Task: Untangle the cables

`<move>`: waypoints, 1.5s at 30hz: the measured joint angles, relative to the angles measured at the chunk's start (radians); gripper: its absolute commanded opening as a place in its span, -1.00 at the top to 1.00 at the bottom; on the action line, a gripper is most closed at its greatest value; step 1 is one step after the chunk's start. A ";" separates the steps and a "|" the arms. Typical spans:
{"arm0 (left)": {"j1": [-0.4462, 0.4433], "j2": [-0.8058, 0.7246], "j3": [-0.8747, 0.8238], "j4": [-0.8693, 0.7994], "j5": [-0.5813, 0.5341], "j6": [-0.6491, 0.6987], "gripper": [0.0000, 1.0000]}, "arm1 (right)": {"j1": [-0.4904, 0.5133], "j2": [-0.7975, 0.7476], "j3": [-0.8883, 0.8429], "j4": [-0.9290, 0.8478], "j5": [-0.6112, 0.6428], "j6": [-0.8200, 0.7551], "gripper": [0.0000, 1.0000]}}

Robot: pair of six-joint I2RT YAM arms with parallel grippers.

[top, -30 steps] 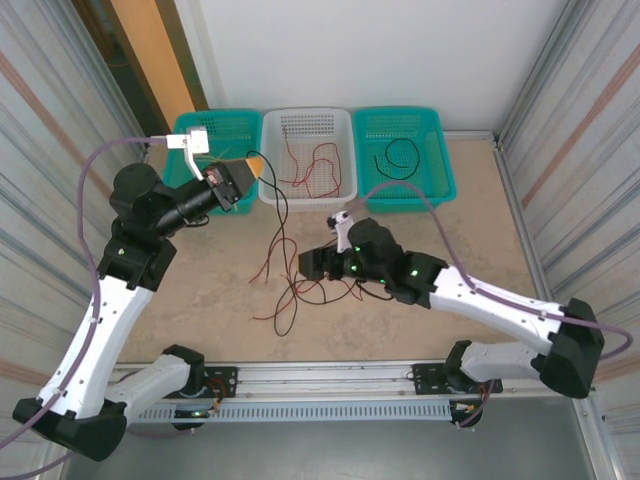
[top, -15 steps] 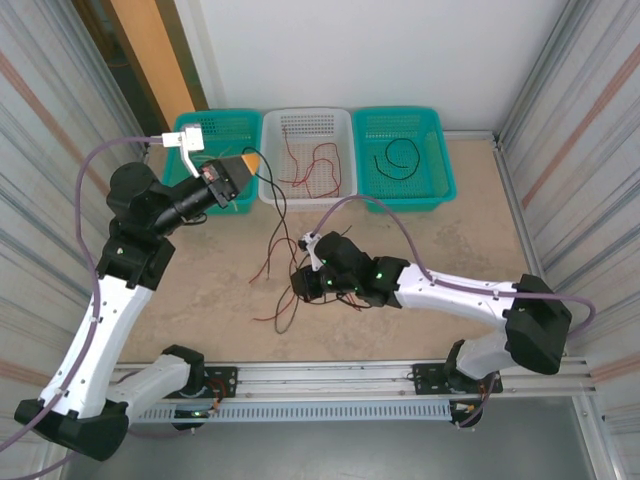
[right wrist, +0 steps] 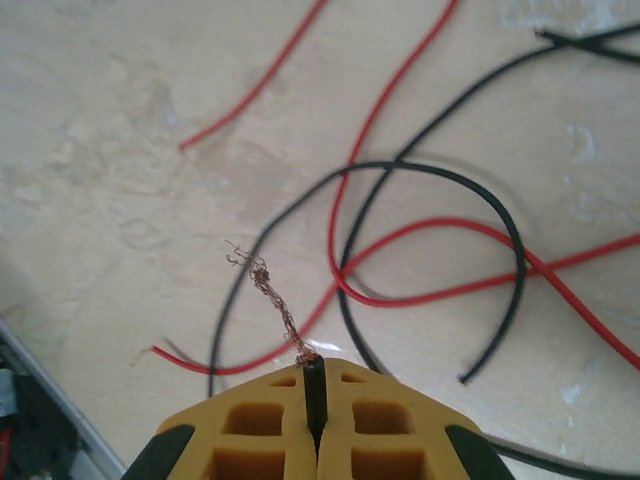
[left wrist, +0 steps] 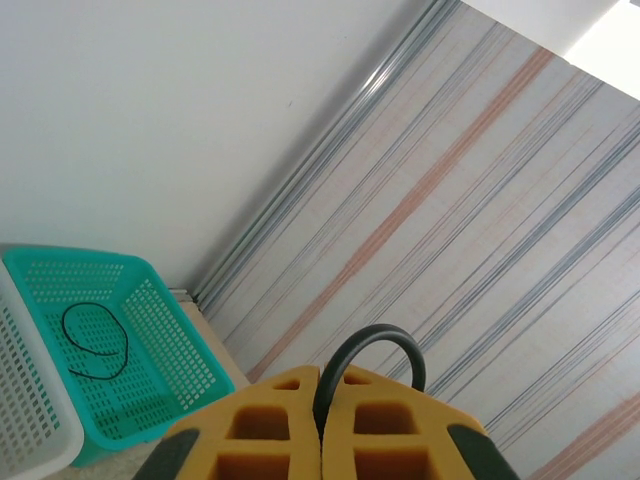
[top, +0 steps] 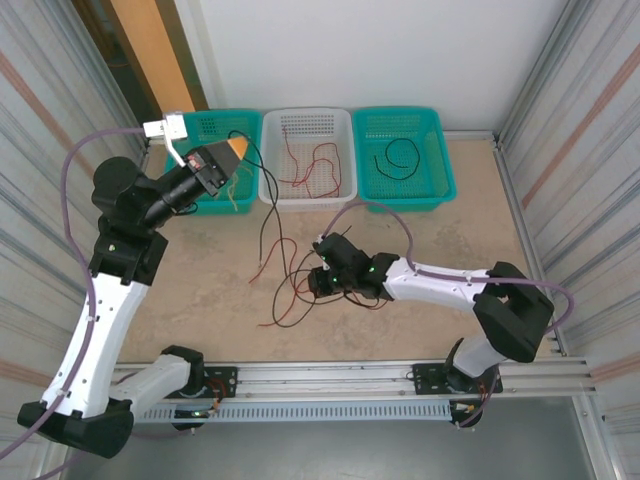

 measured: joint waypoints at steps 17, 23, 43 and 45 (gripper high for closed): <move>0.000 0.000 -0.146 0.007 0.042 -0.039 1.00 | 0.037 -0.374 0.344 -0.066 0.189 -0.149 -0.37; 0.000 -0.004 -0.147 0.008 0.050 -0.053 1.00 | 0.037 -0.278 0.393 -0.051 0.124 -0.171 -0.06; 0.000 -0.003 -0.147 0.008 0.069 -0.056 1.00 | 0.015 -0.172 0.450 -0.058 0.013 -0.185 0.94; 0.000 -0.003 -0.147 0.008 0.069 -0.056 1.00 | 0.013 -0.169 0.450 -0.058 0.006 -0.185 1.00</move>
